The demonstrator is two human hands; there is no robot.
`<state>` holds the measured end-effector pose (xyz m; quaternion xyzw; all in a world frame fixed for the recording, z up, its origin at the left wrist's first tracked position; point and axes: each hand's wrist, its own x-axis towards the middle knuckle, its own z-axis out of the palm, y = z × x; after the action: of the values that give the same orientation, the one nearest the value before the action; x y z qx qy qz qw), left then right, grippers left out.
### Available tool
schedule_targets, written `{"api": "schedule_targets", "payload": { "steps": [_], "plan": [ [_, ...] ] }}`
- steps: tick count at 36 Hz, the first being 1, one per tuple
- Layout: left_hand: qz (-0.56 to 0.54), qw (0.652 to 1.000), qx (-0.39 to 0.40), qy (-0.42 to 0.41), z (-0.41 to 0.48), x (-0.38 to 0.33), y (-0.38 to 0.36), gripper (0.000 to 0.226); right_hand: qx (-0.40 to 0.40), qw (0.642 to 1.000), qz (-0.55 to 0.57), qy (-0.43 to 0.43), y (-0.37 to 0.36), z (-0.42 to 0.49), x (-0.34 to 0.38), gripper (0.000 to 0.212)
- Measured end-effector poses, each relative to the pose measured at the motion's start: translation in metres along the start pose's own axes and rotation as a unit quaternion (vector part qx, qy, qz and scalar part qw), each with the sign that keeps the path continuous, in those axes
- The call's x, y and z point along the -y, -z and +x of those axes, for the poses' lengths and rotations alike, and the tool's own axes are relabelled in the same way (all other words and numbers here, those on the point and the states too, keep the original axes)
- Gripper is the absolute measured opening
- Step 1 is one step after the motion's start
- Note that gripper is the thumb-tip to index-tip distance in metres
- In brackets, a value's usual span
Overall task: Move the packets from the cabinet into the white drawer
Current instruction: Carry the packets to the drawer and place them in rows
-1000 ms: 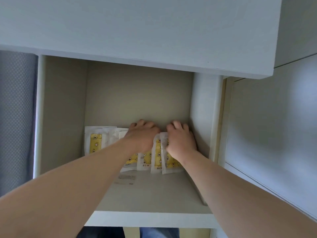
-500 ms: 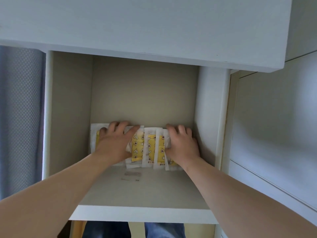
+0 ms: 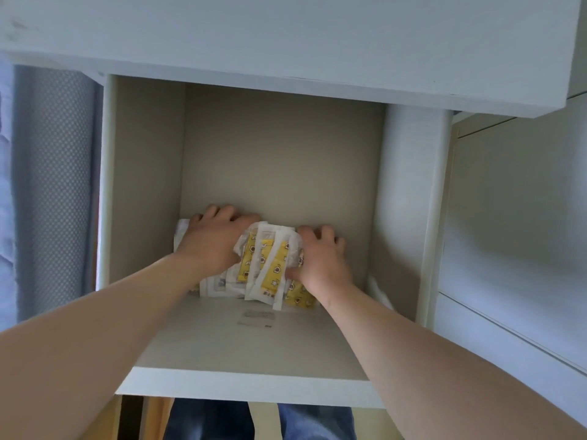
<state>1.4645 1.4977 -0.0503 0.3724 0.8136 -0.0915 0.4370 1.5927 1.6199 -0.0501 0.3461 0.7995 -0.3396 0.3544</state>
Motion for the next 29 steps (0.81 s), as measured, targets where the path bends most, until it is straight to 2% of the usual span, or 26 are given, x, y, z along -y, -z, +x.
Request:
{"api": "schedule_targets", "payload": {
  "steps": [3,9,13,15,18,21,24,29],
  "plan": [
    [0.001,1.000,0.013,-0.003,-0.006,0.004,0.002,0.071,0.000,1.000,0.011,0.016,-0.004,0.002,0.007,0.062],
    [-0.039,0.999,-0.019,-0.022,-0.013,-0.012,-0.011,0.074,-0.027,0.998,0.010,0.052,-0.003,-0.002,0.003,0.058],
    [-0.080,0.996,-0.045,0.009,-0.015,-0.025,-0.016,0.052,-0.042,0.995,0.064,0.062,0.001,-0.007,-0.006,0.059],
    [-0.073,0.994,-0.075,0.024,-0.014,-0.029,-0.017,0.046,-0.043,0.996,0.053,0.057,0.002,-0.010,-0.013,0.060],
    [-0.005,0.997,-0.073,0.002,-0.009,-0.035,-0.018,0.063,-0.042,0.999,-0.002,0.011,0.000,-0.016,-0.023,0.068],
    [0.051,0.997,-0.037,-0.043,-0.003,-0.039,-0.020,0.082,-0.018,1.000,-0.001,-0.019,-0.002,-0.018,-0.029,0.076],
    [0.049,0.997,-0.034,-0.050,-0.001,-0.041,-0.021,0.083,-0.020,1.000,0.014,-0.007,-0.005,-0.016,-0.032,0.075],
    [0.038,0.997,-0.068,-0.012,-0.004,-0.046,-0.024,0.078,-0.050,0.997,0.056,-0.009,-0.008,-0.012,-0.034,0.071]
  ]
}}
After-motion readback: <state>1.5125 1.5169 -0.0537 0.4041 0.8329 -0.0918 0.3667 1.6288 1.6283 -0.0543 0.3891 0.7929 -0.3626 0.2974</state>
